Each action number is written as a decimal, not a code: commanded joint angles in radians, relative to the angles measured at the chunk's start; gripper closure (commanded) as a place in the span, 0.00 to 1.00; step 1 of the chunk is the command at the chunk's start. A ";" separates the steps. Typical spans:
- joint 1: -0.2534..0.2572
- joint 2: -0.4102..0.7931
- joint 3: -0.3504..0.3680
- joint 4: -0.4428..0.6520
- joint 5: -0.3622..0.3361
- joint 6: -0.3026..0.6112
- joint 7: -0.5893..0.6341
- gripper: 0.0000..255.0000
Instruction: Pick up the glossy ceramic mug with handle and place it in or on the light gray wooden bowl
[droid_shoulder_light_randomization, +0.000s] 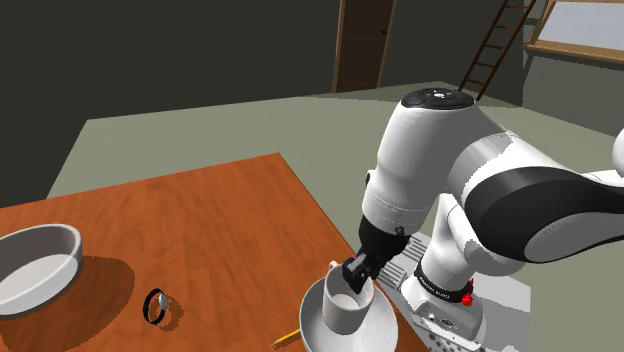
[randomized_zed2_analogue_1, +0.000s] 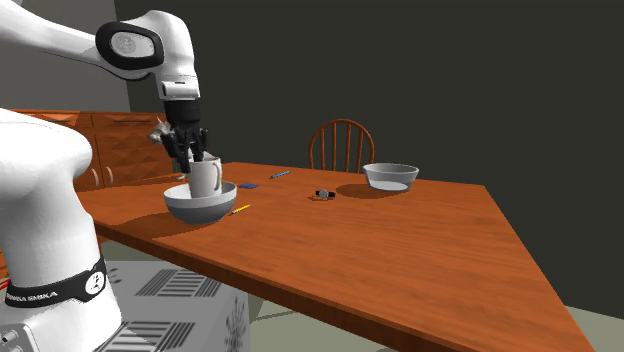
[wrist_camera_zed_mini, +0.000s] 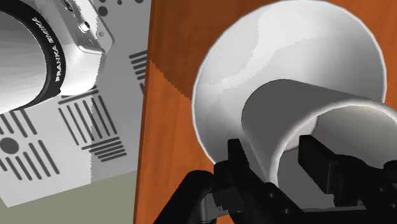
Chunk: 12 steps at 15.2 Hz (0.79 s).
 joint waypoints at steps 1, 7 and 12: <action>0.000 0.000 0.000 0.000 0.000 0.000 0.000 0.00; -0.014 -0.009 -0.036 0.059 -0.035 -0.066 0.003 0.00; -0.026 -0.009 -0.065 0.115 -0.063 -0.122 0.006 0.00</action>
